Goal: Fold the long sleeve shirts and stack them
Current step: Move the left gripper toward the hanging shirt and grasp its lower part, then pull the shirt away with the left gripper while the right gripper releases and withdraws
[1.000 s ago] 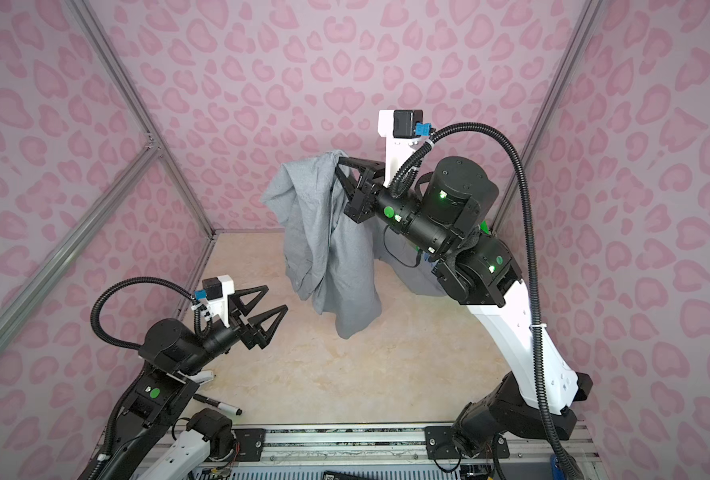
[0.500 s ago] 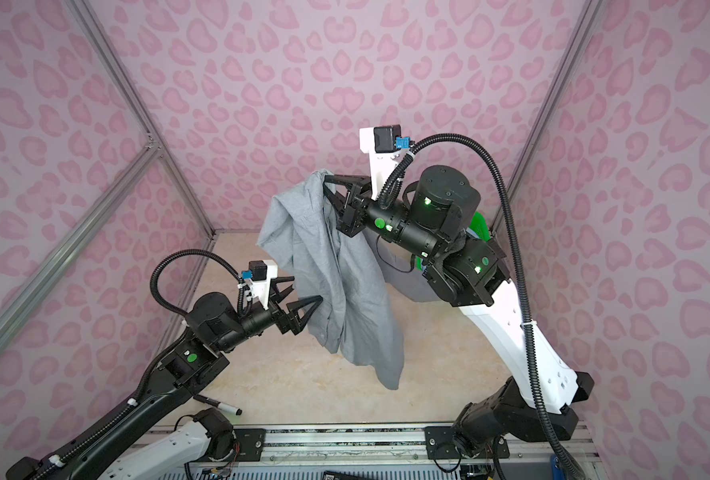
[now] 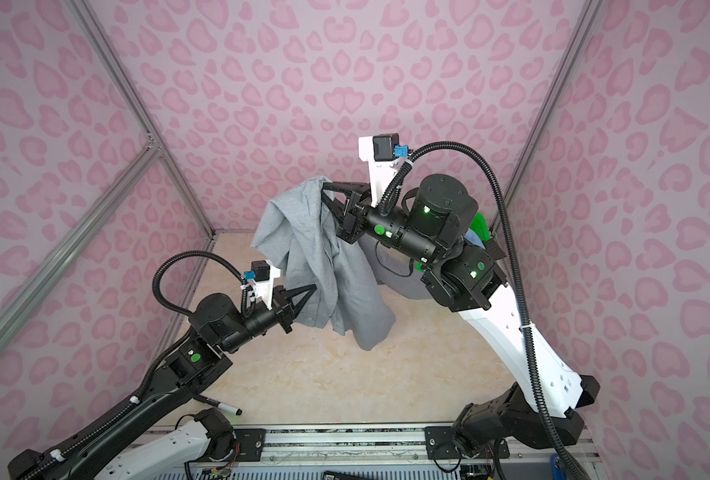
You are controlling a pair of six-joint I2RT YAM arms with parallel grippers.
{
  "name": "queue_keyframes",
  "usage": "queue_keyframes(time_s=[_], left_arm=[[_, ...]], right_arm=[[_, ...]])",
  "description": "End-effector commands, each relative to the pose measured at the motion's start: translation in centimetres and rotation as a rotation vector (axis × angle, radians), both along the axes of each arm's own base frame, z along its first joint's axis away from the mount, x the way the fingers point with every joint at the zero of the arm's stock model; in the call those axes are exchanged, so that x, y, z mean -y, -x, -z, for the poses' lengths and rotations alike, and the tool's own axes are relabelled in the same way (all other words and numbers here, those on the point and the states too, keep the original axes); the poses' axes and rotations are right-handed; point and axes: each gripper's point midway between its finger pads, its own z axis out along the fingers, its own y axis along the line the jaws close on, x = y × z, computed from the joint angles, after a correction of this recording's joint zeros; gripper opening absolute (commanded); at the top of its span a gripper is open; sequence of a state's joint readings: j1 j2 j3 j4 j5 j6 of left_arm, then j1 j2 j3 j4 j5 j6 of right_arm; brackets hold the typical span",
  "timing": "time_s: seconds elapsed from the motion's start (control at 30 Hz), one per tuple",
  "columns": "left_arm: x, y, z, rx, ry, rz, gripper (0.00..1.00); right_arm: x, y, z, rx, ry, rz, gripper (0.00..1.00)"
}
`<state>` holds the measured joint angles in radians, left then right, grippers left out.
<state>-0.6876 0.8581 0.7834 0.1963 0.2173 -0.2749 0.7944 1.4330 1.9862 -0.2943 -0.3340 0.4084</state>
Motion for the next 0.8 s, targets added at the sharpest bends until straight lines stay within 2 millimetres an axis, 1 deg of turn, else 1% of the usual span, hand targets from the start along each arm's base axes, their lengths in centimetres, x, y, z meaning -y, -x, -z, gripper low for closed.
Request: queue_keyframes(time_s=[0.0,0.07,0.1,0.13,0.17,0.23,0.27,0.33,0.37,0.4,0.43,0.47,0.5,0.57,0.63,0.7,0.77], left_arm=[[-1.8,-0.9,-2.6,0.069,-0.005,-0.109,0.04],[-3.1,-1.1,-4.4,0.086,0.008,-0.17,0.04],[-4.0,-1.2,-5.7,0.1,0.027,-0.212,0.04],[-5.1,-1.3,-7.5,0.12,0.049,-0.26,0.04],[-6.1,-1.2,-9.0,0.133,0.068,-0.3,0.04],[-8.0,-0.6,-13.5,0.188,0.111,-0.353,0.04],[-8.6,-0.3,-15.3,0.206,0.132,-0.37,0.04],[-9.6,0.5,-19.2,0.261,0.163,-0.39,0.04],[-10.3,1.2,-21.9,0.295,0.193,-0.4,0.03],[-10.8,1.7,-23.8,0.323,0.208,-0.404,0.03],[-10.9,2.1,-25.3,0.345,0.213,-0.398,0.03],[-11.0,2.3,-26.6,0.359,0.216,-0.401,0.03],[-11.3,2.6,-28.0,0.376,0.226,-0.404,0.03],[-11.1,2.8,-30.1,0.397,0.236,-0.39,0.03],[-10.6,3.0,-31.5,0.402,0.243,-0.356,0.03],[-10.2,3.2,-32.9,0.403,0.262,-0.325,0.03],[-10.0,3.3,-33.6,0.391,0.271,-0.309,0.03]], right_arm=[[0.5,-0.4,-0.6,0.012,-0.043,0.01,0.0],[0.8,-0.8,-0.1,-0.005,-0.038,0.024,0.0],[1.2,-1.3,0.5,-0.025,-0.036,0.039,0.0],[1.6,-1.9,0.9,-0.045,-0.04,0.054,0.0],[2.3,-2.6,1.4,-0.069,-0.05,0.074,0.04],[3.7,-4.2,2.7,-0.123,-0.082,0.105,0.06],[4.5,-4.9,3.2,-0.14,-0.098,0.123,0.08],[6.3,-6.4,4.5,-0.182,-0.117,0.174,0.17],[7.0,-7.0,5.1,-0.201,-0.122,0.197,0.21],[7.8,-7.7,5.8,-0.221,-0.128,0.218,0.24],[8.5,-8.3,6.4,-0.237,-0.132,0.235,0.27],[9.4,-9.0,7.1,-0.255,-0.134,0.262,0.34],[10.2,-9.7,7.8,-0.274,-0.136,0.29,0.38],[11.9,-11.1,9.1,-0.304,-0.139,0.349,0.43],[13.9,-12.7,10.7,-0.332,-0.137,0.421,0.47],[15.6,-14.4,13.2,-0.383,-0.127,0.483,0.49],[17.2,-16.2,16.6,-0.456,-0.105,0.543,0.5]])
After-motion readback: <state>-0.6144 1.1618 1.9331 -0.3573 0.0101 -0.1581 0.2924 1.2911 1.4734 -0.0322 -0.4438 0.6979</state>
